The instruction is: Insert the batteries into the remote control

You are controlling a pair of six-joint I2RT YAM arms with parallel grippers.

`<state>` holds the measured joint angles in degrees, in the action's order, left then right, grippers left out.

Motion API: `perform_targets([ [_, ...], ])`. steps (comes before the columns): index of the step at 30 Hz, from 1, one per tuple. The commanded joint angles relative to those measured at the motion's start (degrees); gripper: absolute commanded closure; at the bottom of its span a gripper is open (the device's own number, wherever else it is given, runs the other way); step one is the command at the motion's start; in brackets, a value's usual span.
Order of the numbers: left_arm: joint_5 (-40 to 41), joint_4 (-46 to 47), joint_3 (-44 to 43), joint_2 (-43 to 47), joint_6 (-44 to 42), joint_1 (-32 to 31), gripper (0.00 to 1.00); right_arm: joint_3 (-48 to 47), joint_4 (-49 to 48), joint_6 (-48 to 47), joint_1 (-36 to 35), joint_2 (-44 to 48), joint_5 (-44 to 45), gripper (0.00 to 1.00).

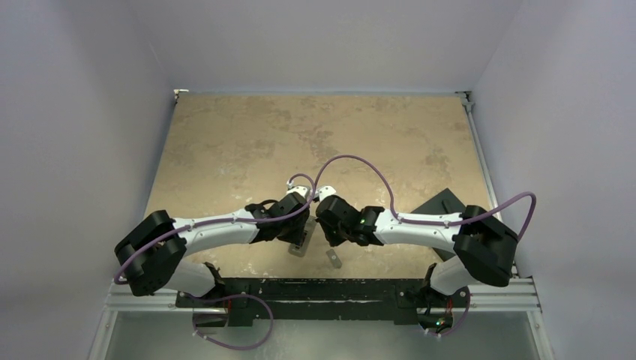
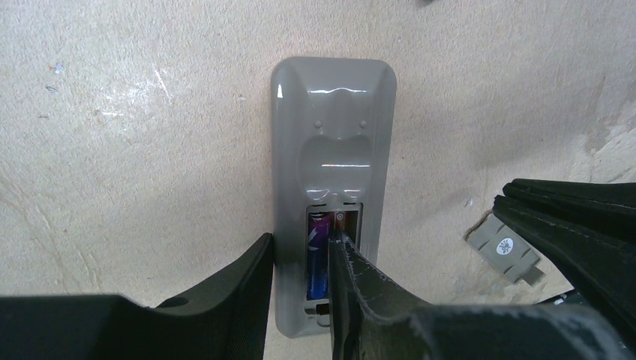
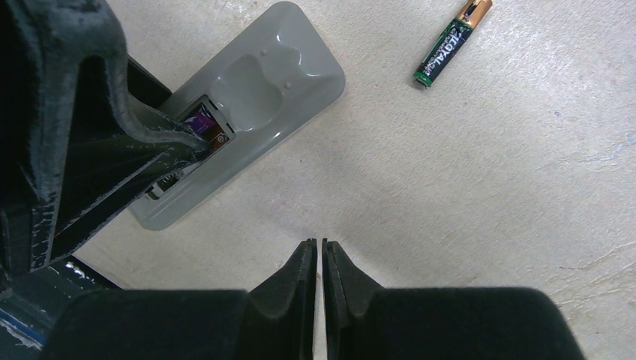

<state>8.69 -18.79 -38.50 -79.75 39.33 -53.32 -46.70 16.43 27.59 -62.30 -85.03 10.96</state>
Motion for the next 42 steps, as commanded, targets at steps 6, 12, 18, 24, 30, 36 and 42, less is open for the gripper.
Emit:
perform_targets([
  [6, 2.0, 0.7, -1.4, 0.2, -1.1, -0.3, 0.74, -1.3, -0.9, 0.7, 0.0, 0.1, -0.1, 0.85],
  [12, 1.8, 0.5, -1.5, -0.5, -1.1, -0.2, 0.61, -0.8, -1.3, 0.8, 0.0, 0.2, -0.2, 0.85],
  [18, 1.6, 0.4, -1.7, -0.8, -1.3, -0.3, 0.50, -0.6, -1.7, 0.8, 0.0, 0.1, -0.4, 0.85],
  [24, 1.2, 0.5, -1.9, -1.3, -1.5, -0.3, 0.57, -0.4, -1.8, 0.9, 0.0, 0.1, -0.4, 0.85],
  [30, 3.4, 0.6, -1.6, -1.1, -1.9, -0.8, 1.00, -0.2, -2.1, 0.9, -0.1, 0.1, -0.5, 0.86],
  [36, 3.5, 1.0, -1.3, -1.4, -1.5, -0.8, 1.00, -0.2, -2.2, 0.9, 0.0, -0.1, -0.5, 0.86],
  [42, 3.3, 0.7, -1.6, -1.5, -1.4, -0.8, 1.00, -0.4, -2.1, 0.9, 0.0, 0.0, -0.4, 0.86],
])
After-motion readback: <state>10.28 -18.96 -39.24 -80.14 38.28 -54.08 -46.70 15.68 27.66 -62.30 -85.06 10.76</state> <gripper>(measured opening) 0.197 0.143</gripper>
